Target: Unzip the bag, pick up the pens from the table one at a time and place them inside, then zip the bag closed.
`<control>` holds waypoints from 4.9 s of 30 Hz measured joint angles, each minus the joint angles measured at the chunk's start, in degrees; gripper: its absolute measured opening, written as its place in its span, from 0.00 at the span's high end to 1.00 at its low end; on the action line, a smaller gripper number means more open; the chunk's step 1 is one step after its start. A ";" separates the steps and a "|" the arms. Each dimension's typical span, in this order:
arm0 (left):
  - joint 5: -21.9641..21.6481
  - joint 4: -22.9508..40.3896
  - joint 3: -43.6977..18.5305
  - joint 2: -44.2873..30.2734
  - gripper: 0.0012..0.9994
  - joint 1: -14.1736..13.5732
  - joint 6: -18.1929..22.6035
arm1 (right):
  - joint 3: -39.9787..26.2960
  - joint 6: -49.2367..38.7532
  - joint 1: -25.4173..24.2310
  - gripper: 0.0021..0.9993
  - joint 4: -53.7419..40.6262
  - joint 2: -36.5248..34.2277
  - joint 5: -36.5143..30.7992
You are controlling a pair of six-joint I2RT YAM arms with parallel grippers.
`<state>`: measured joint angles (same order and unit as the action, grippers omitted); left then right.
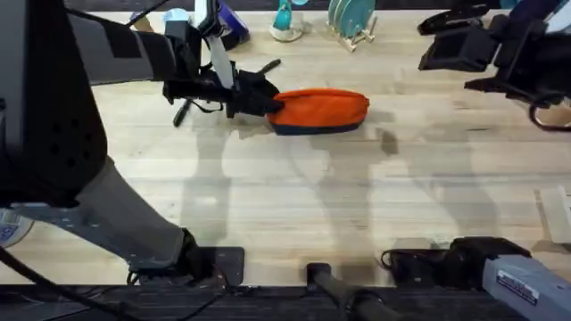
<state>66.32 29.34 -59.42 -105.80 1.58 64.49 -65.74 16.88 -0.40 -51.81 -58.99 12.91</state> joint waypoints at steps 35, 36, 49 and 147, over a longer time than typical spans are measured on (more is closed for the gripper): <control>-0.11 0.00 0.00 0.00 0.96 0.00 0.00 | -13.85 1.09 0.00 0.00 -10.05 -22.72 -1.73; -0.11 0.00 0.00 0.00 0.96 0.00 0.00 | -13.85 0.99 0.00 0.00 -9.67 -22.73 -1.75; -0.33 0.00 0.00 0.00 0.96 0.00 0.00 | -14.03 -1.68 -3.81 0.00 -8.33 -25.83 3.65; -0.52 0.00 0.00 0.00 0.96 0.00 -0.44 | -14.05 -8.93 -5.00 0.00 2.58 -52.69 29.59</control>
<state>65.80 29.34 -59.42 -105.80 1.58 64.05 -79.79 7.95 -5.40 -49.24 -111.69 42.50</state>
